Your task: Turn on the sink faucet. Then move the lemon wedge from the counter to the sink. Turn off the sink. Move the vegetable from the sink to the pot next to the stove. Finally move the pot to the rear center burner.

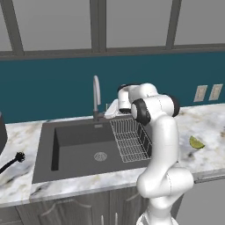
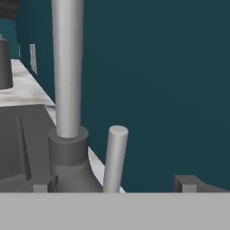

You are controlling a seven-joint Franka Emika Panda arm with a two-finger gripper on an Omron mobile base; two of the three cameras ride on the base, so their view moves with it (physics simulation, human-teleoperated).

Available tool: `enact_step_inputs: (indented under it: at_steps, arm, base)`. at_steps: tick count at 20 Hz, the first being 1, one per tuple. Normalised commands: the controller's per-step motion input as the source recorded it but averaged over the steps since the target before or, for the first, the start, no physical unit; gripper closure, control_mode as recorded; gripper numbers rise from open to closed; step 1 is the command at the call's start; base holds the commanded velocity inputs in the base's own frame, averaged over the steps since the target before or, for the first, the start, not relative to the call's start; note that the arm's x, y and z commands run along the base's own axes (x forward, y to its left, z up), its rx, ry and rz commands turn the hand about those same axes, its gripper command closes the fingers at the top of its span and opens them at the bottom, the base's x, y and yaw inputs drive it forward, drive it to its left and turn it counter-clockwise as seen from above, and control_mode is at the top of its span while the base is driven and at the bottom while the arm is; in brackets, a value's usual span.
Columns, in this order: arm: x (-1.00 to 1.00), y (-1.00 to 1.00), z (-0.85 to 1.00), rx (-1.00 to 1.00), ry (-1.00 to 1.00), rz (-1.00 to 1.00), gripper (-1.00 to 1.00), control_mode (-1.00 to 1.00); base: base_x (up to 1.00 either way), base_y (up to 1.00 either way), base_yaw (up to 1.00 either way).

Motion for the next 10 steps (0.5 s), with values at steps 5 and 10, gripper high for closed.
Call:
enact_step_inputs:
  at_steps: [5, 10]
  arm:
    - [0.20, 0.36, 0.00, 0.00, 0.03, 0.00, 1.00, -1.00]
    - [0.20, 0.29, 0.00, 0.00, 0.00, 0.00, 1.00, -1.00]
  base:
    - [0.00, 0.00, 0.00]
    - [0.00, 0.00, 0.00]
